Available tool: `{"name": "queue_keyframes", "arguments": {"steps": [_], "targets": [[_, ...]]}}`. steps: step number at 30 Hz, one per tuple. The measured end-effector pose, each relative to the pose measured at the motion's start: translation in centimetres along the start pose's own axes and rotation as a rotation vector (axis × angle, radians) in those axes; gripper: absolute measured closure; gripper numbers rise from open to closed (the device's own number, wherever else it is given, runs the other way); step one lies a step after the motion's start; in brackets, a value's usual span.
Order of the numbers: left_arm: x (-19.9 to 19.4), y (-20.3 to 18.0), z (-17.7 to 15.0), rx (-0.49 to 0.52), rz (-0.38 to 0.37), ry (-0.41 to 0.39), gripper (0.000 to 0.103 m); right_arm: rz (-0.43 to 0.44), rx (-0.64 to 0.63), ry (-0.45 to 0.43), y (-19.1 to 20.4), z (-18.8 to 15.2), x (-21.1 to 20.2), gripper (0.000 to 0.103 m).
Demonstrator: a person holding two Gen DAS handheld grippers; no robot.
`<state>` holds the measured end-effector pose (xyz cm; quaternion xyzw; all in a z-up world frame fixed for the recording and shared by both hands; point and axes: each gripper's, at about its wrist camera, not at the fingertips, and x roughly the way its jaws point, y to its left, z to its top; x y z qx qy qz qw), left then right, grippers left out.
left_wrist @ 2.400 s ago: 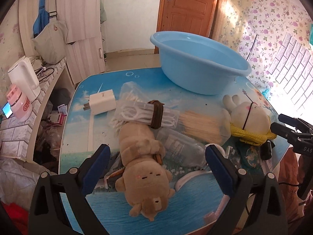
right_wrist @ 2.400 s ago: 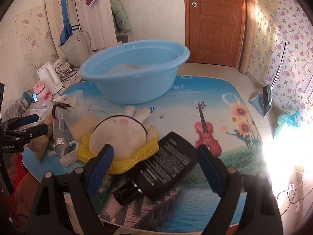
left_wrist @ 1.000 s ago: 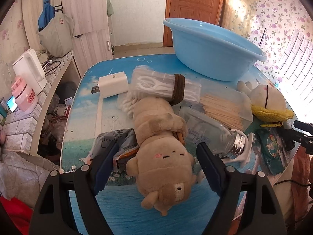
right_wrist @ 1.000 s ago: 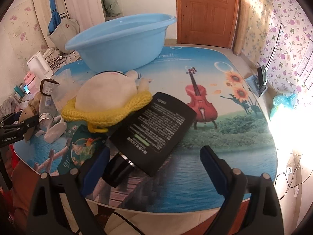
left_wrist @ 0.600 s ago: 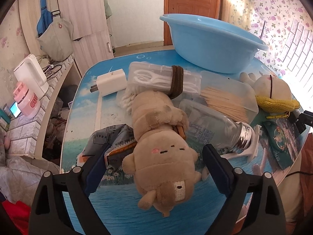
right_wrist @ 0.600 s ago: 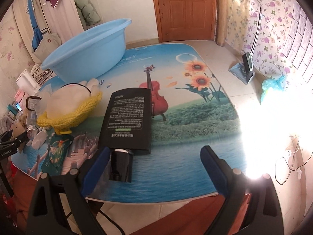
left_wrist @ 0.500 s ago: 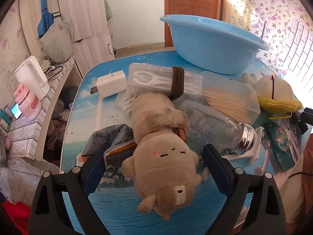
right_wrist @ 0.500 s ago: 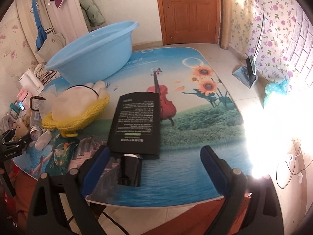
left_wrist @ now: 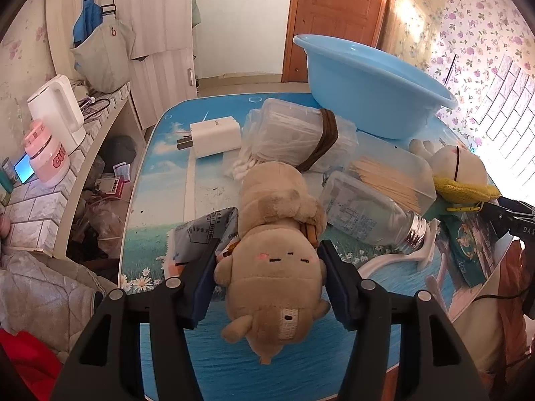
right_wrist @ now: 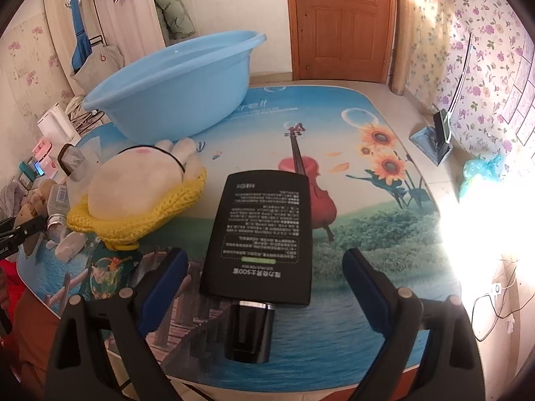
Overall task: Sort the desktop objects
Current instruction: 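Grasp the brown plush bear with left tool while right tool grasps the black bottle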
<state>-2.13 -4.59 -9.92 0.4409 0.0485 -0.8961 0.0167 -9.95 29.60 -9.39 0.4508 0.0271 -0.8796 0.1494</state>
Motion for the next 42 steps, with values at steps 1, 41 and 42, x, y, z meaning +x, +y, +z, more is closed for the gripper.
{"name": "queue_keyframes", "arguments": {"steps": [1,41,42], "targets": [[0.0,0.0,0.0,0.0,-0.002,-0.001,0.046,-0.002,-0.001,0.005,0.0,0.0,0.2,0.008],[-1.9,-3.2,1.7,0.087,-0.083,-0.059,0.035,0.038,-0.034,-0.061,0.4,0.7,-1.0,0.042],[-2.2,-3.0,1.6,0.082,-0.085,-0.066,0.031,0.038,-0.032,-0.059,0.4,0.7,-0.9,0.042]]}}
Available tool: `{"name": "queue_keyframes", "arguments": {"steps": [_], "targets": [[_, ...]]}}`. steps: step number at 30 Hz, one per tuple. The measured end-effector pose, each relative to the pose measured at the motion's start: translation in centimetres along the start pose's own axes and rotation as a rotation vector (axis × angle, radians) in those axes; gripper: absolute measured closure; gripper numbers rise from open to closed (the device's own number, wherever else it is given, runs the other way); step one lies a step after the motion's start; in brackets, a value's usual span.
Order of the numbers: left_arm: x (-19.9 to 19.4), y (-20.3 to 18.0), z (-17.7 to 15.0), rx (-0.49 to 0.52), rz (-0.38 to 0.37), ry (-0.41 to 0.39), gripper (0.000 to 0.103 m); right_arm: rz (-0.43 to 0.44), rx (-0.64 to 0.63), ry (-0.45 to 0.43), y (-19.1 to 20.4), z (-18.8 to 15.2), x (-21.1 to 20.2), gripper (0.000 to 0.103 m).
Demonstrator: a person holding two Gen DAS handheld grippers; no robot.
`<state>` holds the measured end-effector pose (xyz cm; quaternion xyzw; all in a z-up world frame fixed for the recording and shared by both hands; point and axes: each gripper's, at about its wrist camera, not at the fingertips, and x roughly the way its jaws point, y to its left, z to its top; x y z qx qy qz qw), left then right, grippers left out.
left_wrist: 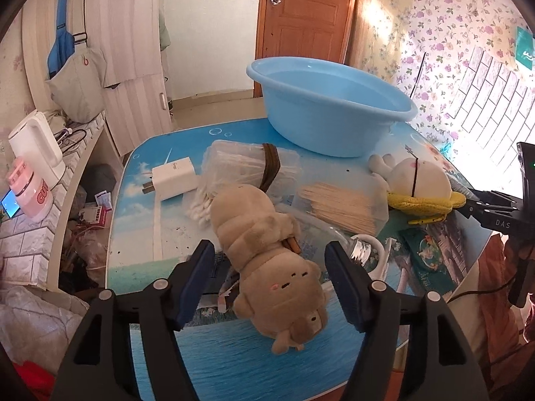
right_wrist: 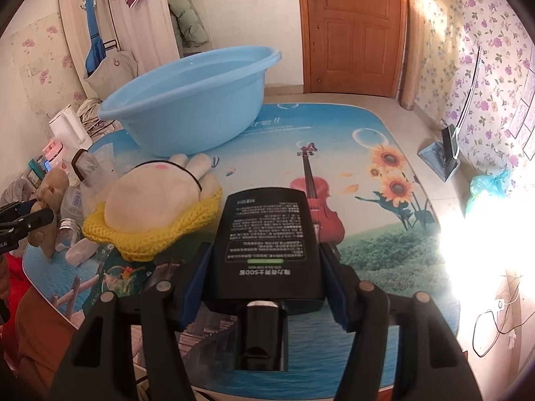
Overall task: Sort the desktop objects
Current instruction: 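Grasp the brown plush bear with left tool while right tool grasps the black bottle, then lift the bear into the basin with left tool while right tool drops the black bottle there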
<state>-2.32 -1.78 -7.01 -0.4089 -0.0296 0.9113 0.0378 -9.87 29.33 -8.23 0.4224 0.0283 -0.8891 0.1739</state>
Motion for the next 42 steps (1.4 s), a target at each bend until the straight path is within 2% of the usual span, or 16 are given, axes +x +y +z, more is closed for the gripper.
{"name": "queue_keyframes", "arguments": {"steps": [5,9,12,18,19,20,21,22,24,32,37,42], "targets": [[-1.0,0.4,-0.6,-0.026,-0.034,0.001,0.029,-0.003,0.003,0.01,0.0,-0.2,0.2,0.042],[-0.6,-0.5,-1.3,-0.012,-0.046,0.034,0.029,-0.001,0.006,0.011,0.0,-0.2,0.2,0.042],[0.0,-1.3,-1.5,0.028,0.002,0.037,0.026,-0.001,0.008,0.015,0.1,-0.3,0.4,0.042],[1.5,-1.8,-1.1,0.059,0.045,0.052,0.023,-0.003,0.012,0.031,0.2,-0.6,0.7,0.042],[1.8,-1.7,-1.0,0.056,0.045,0.054,0.024,-0.002,0.014,0.033,0.2,-0.6,0.7,0.042],[1.9,-1.5,-0.9,0.043,0.04,0.05,0.033,-0.002,0.016,0.034,0.2,-0.6,0.7,0.042],[1.9,-1.3,-0.8,0.032,0.044,0.045,0.053,-0.003,0.018,0.033,0.1,-0.6,0.7,0.042],[1.7,-1.0,-0.7,0.022,0.049,0.038,0.053,-0.005,0.02,0.031,0.1,-0.6,0.6,0.042],[1.4,-0.4,-0.7,-0.015,0.007,0.034,0.054,-0.01,0.024,0.026,-0.1,-0.6,0.5,0.042],[-1.9,0.6,0.4,-0.036,0.01,-0.054,0.054,-0.01,0.044,-0.004,-0.6,-0.2,-0.3,0.042],[-4.0,0.0,3.2,-0.014,-0.006,-0.127,0.054,0.024,0.062,-0.067,-0.2,0.6,-2.1,0.042],[-4.0,-1.4,6.6,0.006,-0.048,-0.165,0.054,0.068,0.05,-0.137,0.5,2.4,-3.9,0.042]]}}
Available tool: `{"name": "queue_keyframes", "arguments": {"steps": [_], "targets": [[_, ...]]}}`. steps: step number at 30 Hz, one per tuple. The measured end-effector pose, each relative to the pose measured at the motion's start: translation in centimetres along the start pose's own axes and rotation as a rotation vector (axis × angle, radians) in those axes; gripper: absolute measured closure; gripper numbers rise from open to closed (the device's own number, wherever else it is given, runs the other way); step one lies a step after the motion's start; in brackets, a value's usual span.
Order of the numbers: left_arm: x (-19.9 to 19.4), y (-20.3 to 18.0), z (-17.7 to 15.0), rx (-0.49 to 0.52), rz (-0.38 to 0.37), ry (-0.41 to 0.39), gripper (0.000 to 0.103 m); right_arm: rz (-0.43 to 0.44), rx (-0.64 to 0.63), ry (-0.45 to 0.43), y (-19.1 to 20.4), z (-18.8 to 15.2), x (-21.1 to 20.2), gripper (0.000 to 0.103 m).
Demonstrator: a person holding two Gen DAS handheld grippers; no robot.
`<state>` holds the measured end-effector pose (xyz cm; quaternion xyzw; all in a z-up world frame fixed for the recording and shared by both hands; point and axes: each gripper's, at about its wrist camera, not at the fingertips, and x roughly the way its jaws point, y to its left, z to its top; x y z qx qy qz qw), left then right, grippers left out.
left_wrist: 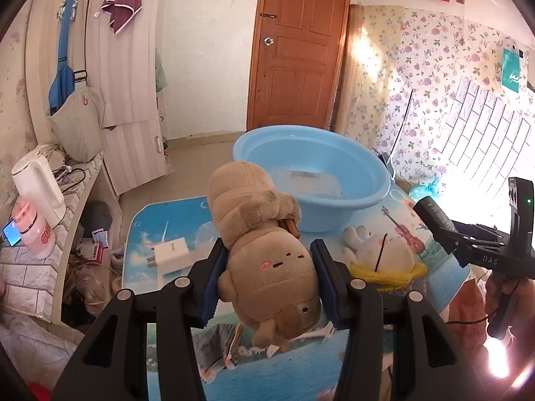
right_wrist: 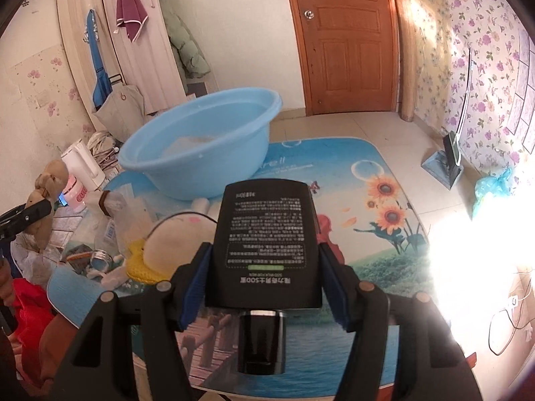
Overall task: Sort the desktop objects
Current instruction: 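Lift the bear into the basin with left tool while right tool drops the black bottle there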
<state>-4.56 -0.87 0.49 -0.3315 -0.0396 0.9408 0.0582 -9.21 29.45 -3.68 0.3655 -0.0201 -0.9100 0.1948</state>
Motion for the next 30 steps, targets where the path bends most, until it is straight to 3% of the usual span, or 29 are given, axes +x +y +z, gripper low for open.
{"name": "queue_keyframes", "arguments": {"steps": [5,13,20,23,30], "targets": [[2.4,-2.0,2.5,0.023,-0.043,-0.012,0.054,0.047,-0.036,-0.039,1.3,2.0,-0.3,0.042],[7.9,-4.6,5.0,0.05,-0.09,0.04,0.054,0.107,-0.069,-0.097,2.5,5.7,0.8,0.042],[11.9,-5.5,6.7,0.057,-0.114,0.034,0.051,0.128,-0.079,-0.09,3.0,8.2,3.4,0.042],[12.3,-5.4,6.9,0.049,-0.112,0.027,0.037,0.117,-0.085,-0.068,3.1,8.9,4.8,0.042],[10.3,-3.8,5.4,0.028,-0.099,0.0,0.026,0.097,-0.068,-0.03,3.2,9.6,7.5,0.042]]}}
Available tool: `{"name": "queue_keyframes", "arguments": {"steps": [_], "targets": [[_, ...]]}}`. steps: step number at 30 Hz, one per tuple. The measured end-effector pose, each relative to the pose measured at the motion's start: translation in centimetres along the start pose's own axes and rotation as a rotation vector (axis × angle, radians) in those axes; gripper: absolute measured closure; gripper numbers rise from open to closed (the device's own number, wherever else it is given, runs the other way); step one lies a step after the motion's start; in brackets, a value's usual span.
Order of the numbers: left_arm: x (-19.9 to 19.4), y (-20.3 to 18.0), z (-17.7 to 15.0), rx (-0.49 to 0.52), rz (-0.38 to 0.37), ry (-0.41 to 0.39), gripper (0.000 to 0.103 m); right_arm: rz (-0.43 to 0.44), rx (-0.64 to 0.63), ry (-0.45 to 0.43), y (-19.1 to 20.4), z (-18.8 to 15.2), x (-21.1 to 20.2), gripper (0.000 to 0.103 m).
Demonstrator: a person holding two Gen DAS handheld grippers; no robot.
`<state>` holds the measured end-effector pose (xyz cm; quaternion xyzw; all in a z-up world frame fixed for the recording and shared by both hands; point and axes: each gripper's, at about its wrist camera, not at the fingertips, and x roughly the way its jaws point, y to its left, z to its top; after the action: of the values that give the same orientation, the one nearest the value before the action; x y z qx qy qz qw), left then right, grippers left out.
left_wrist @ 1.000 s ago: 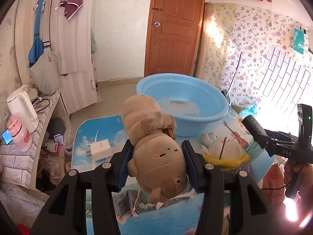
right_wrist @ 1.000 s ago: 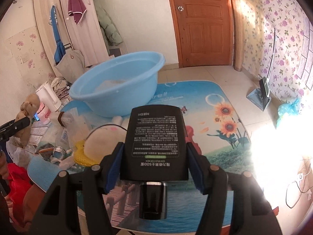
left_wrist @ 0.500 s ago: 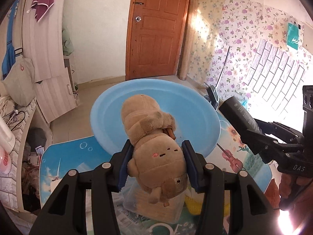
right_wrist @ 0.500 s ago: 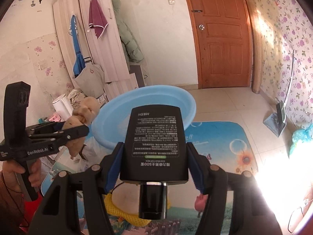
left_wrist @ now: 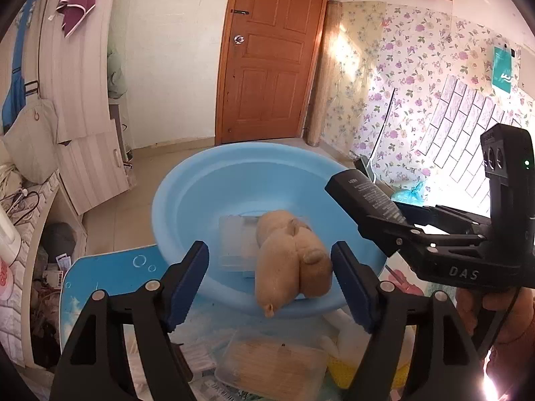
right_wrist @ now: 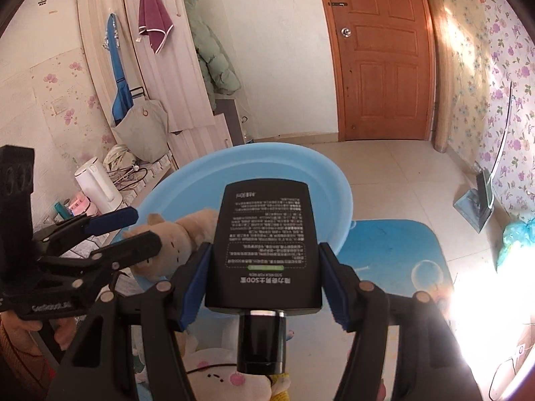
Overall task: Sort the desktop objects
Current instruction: 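Lift the bear into the basin with left tool while right tool drops the black bottle there, then grasp the grey snack packet with left tool while right tool grasps the green packet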
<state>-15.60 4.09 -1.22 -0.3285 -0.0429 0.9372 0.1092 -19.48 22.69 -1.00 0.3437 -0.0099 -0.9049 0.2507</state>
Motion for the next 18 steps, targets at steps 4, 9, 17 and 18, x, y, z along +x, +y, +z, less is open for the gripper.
{"name": "queue_keyframes", "arguments": {"steps": [4,9,17,18], "targets": [[-1.6,1.3,-0.9,-0.029,0.023,-0.004,0.022,-0.005,-0.018,0.012,0.7,0.5,1.5,0.041],[-3.1,2.5,-2.6,-0.048,0.07,0.002,0.02,-0.039,-0.042,-0.035,1.8,1.6,1.3,0.04],[-5.5,3.8,-5.7,-0.093,0.107,0.03,0.006,-0.041,-0.028,-0.056,2.2,0.2,-2.3,0.04],[-5.8,3.9,-6.2,-0.098,0.114,0.036,0.005,-0.043,-0.022,-0.055,2.2,-0.2,-2.8,0.039]]}}
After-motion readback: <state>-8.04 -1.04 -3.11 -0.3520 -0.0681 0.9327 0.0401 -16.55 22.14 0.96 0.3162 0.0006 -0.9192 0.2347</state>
